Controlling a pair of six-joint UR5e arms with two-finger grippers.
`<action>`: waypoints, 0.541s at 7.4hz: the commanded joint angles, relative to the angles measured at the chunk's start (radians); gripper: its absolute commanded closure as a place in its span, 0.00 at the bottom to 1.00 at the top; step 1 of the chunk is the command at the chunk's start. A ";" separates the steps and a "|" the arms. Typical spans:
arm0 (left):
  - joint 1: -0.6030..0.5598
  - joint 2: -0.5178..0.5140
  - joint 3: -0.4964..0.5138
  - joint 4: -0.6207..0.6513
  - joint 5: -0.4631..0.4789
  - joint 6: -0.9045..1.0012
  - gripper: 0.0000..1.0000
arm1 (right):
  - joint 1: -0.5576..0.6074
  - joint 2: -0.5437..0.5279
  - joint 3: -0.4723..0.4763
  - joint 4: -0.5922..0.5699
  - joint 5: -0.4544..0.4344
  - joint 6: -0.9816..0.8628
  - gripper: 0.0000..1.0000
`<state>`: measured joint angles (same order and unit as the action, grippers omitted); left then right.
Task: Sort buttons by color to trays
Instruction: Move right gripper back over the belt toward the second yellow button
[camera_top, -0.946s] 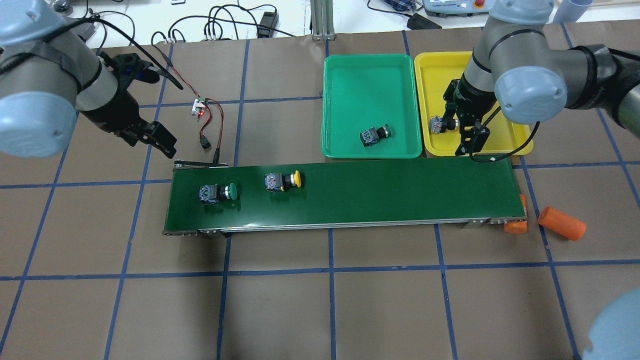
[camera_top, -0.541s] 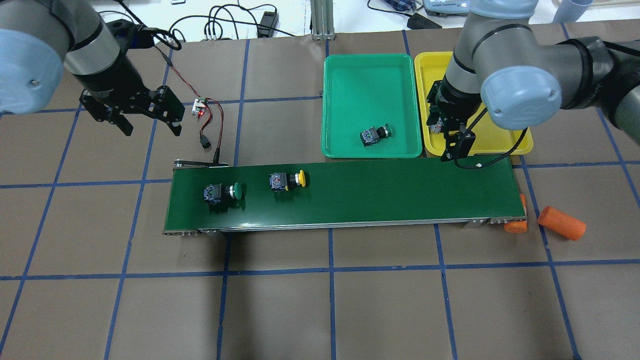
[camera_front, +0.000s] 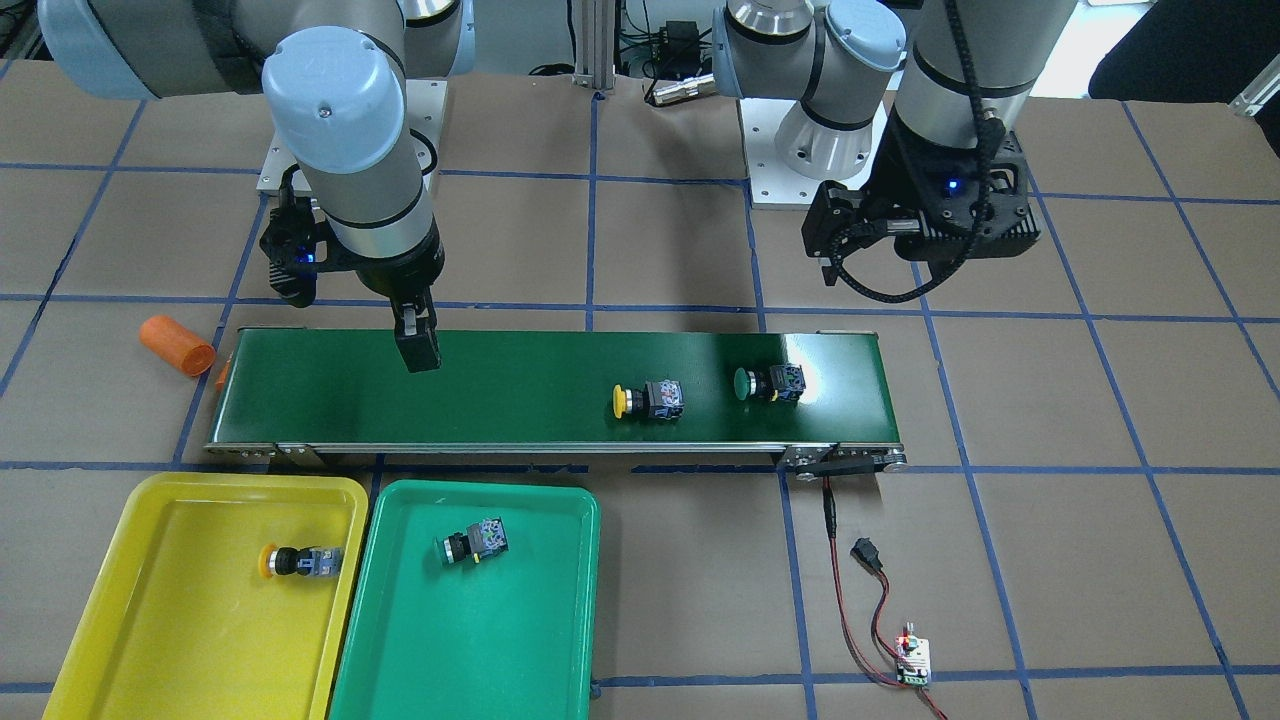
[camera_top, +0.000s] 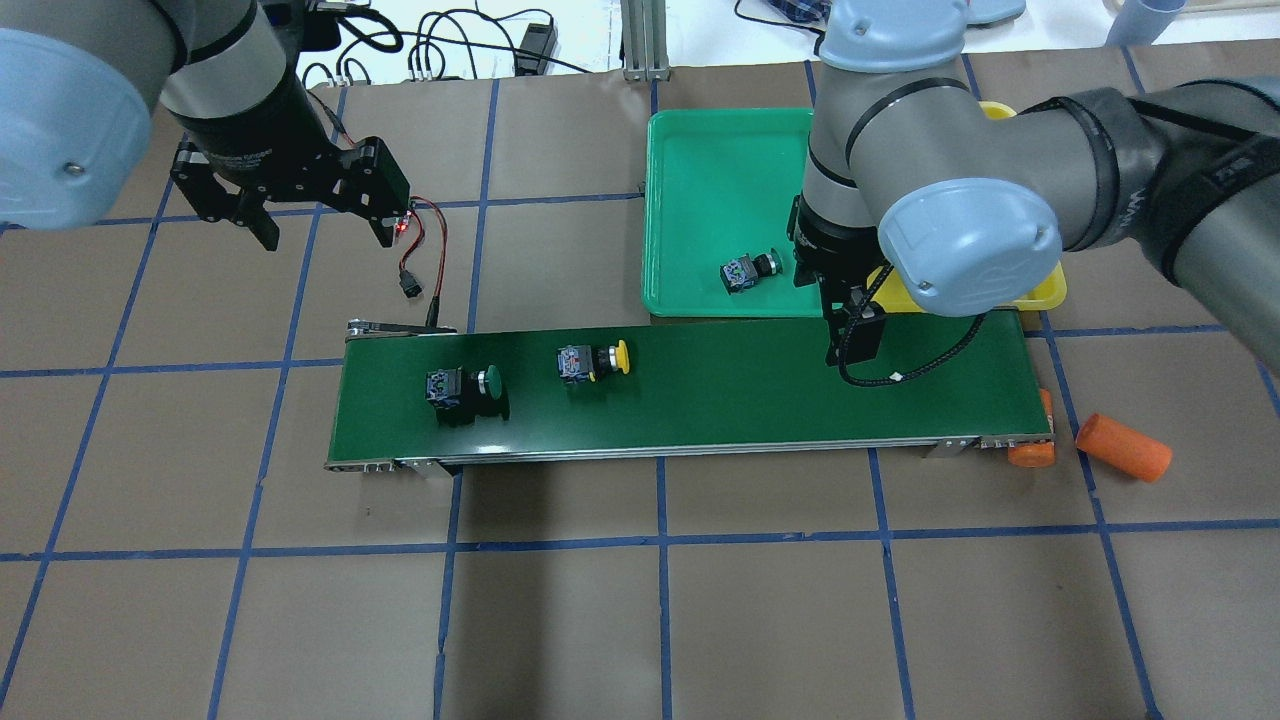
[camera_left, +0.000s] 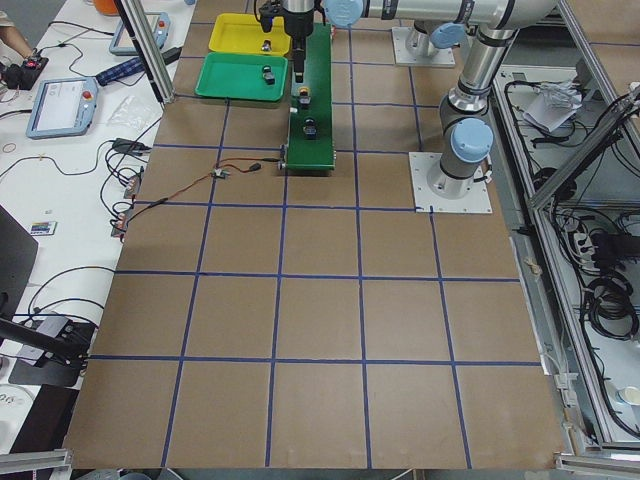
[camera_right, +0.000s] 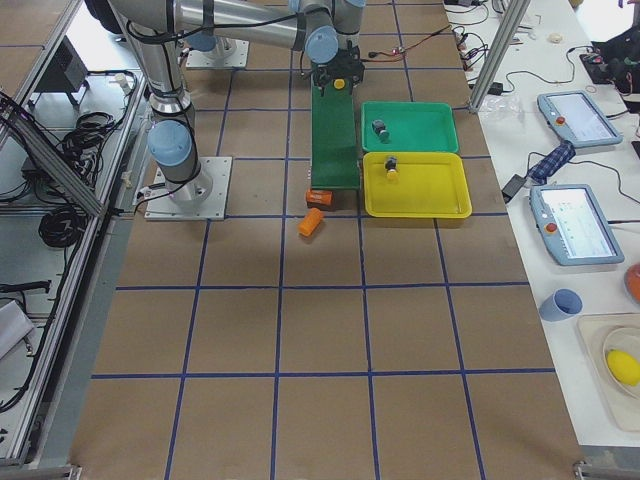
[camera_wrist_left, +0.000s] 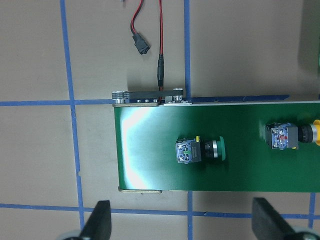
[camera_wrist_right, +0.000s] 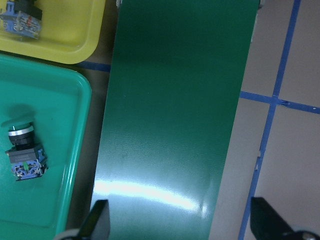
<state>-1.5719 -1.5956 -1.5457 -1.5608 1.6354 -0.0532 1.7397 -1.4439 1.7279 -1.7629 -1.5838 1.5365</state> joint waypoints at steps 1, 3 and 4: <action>0.026 0.011 -0.007 0.011 -0.026 -0.033 0.00 | -0.002 -0.021 -0.004 0.002 0.007 -0.033 0.00; 0.024 0.011 -0.002 0.011 -0.031 -0.036 0.00 | -0.005 -0.061 -0.004 0.003 -0.002 -0.035 0.00; 0.023 0.013 -0.002 0.010 -0.031 -0.036 0.00 | -0.008 -0.062 -0.004 0.000 0.002 -0.021 0.00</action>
<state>-1.5484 -1.5841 -1.5490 -1.5501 1.6054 -0.0876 1.7350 -1.4957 1.7243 -1.7607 -1.5835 1.5061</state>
